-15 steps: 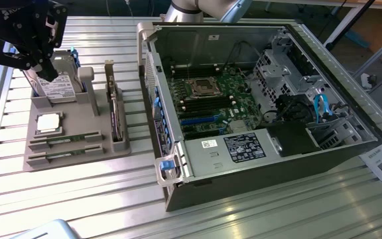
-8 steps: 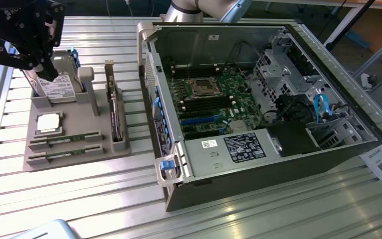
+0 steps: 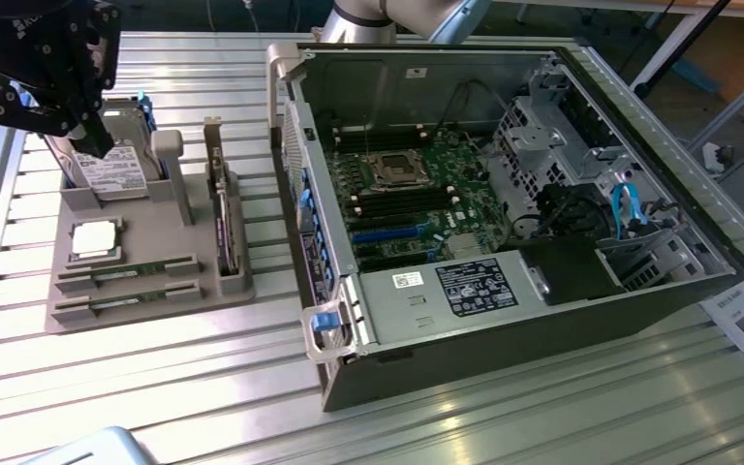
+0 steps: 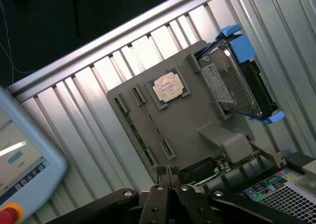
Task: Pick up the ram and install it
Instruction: 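Pick up the ram and move it above insertion slot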
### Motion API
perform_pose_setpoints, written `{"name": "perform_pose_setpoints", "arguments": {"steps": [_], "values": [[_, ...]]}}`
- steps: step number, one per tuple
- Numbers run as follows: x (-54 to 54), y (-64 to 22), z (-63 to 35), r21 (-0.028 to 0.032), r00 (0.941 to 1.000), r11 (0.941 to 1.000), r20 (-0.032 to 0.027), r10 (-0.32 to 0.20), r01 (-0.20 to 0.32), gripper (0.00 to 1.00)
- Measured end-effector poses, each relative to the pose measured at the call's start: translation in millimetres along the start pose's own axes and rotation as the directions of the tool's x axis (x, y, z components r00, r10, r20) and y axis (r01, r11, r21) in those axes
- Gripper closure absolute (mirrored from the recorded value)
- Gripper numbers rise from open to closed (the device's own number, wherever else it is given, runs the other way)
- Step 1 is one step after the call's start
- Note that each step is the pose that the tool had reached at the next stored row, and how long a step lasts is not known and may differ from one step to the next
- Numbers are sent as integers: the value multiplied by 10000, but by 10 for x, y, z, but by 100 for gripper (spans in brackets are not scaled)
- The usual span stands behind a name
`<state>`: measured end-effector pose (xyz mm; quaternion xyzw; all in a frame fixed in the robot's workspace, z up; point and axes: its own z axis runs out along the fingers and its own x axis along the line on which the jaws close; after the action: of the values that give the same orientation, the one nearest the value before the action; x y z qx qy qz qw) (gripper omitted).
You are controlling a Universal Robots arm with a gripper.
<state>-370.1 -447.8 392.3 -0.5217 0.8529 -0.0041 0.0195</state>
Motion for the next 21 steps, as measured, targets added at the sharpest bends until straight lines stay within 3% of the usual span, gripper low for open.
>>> {"name": "perform_pose_setpoints", "arguments": {"steps": [6,12,16,21], "values": [[0,0,1,-24,9964,9964,25,-847,847,90],[0,0,3,-44,9860,9860,50,-1669,1669,90],[0,-1,4,-58,9745,9745,69,-2242,2243,90],[0,-1,5,-77,9505,9505,99,-3105,3106,90]]}}
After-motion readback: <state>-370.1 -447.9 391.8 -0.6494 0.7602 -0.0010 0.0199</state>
